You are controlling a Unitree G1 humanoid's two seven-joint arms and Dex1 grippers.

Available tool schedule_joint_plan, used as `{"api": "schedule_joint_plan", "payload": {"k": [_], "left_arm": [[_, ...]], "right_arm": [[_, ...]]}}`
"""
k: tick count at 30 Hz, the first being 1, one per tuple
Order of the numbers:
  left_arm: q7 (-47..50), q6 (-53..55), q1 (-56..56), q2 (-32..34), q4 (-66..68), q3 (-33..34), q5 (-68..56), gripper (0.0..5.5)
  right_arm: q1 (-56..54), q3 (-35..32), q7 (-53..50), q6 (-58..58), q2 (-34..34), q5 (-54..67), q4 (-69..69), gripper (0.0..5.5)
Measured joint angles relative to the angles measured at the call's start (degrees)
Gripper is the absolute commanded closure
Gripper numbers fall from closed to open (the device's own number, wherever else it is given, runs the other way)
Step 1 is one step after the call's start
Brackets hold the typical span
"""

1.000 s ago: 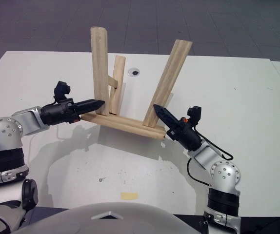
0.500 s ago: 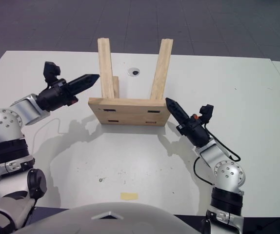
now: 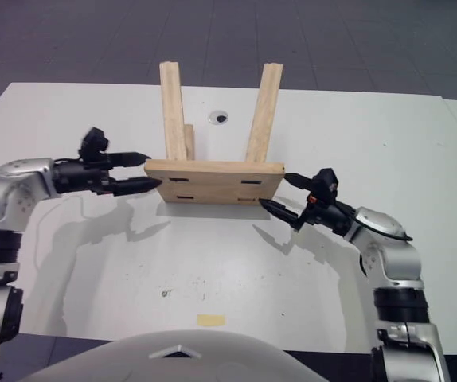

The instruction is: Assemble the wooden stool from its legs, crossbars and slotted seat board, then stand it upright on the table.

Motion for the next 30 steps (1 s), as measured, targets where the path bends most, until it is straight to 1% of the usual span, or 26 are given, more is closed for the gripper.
{"api": "schedule_joint_plan", "payload": {"k": [1, 2, 4, 10, 15, 18, 20, 22, 26, 28, 30], "left_arm": [[-0.56, -0.46, -0.34, -0.31, 0.82, -0.45, 0.49, 0.10], [-1.67, -1.59, -1.24, -0.90, 2.42, -1.63, 1.37, 0.32], [-3.13, -3.37, -2.47, -1.19, 4.19, -2.98, 3.10, 0.54], [-6.99, -6.07, -4.04, -1.05, 9.85, -3.83, 5.40, 1.64], [-7.76, -6.54, -3.87, -1.19, 11.02, -3.87, 6.67, 2.57], [-7.77, -5.93, -3.06, -1.40, 10.33, -3.77, 6.55, 3.06], [-7.88, -4.84, -2.29, -0.90, 8.70, -3.47, 6.50, 3.09], [-8.43, -2.69, -1.55, -0.18, 7.12, -1.88, 5.27, 3.09], [-9.00, 5.32, -0.84, 2.46, 2.62, 3.98, -0.56, 3.09], [-7.64, 8.68, -0.80, 2.92, 0.46, 7.02, -3.28, 3.10], [-5.15, 11.43, -0.88, 2.72, -1.01, 10.03, -5.92, 3.13]], "right_arm": [[-0.68, 0.40, 0.47, -0.49, 0.22, -0.44, 0.92, 0.32], [-2.18, 1.22, 1.36, -1.17, 0.97, -1.40, 2.72, 0.46], [-3.38, 1.73, 1.96, -1.71, 1.74, -1.69, 4.18, 0.72], [-3.46, 2.05, 4.94, 2.90, 1.28, -0.67, 4.70, 1.76], [-2.28, 2.85, 5.37, 3.45, 0.48, -2.93, 4.64, 2.63], [-1.36, 2.83, 5.02, 4.79, 0.85, -2.75, 3.23, 3.05], [-0.76, 2.59, 5.42, 6.47, 0.82, -2.41, 1.99, 3.05], [-0.03, 1.63, 5.51, 11.35, 0.59, 0.42, -0.88, 3.08], [2.55, -3.47, 3.68, 22.83, 0.68, 12.05, -8.88, 3.25], [3.83, -6.21, 0.89, 26.20, 1.69, 18.03, -11.77, 3.33], [4.42, -8.24, -2.98, 27.22, 3.42, 23.46, -13.35, 3.41]]}}
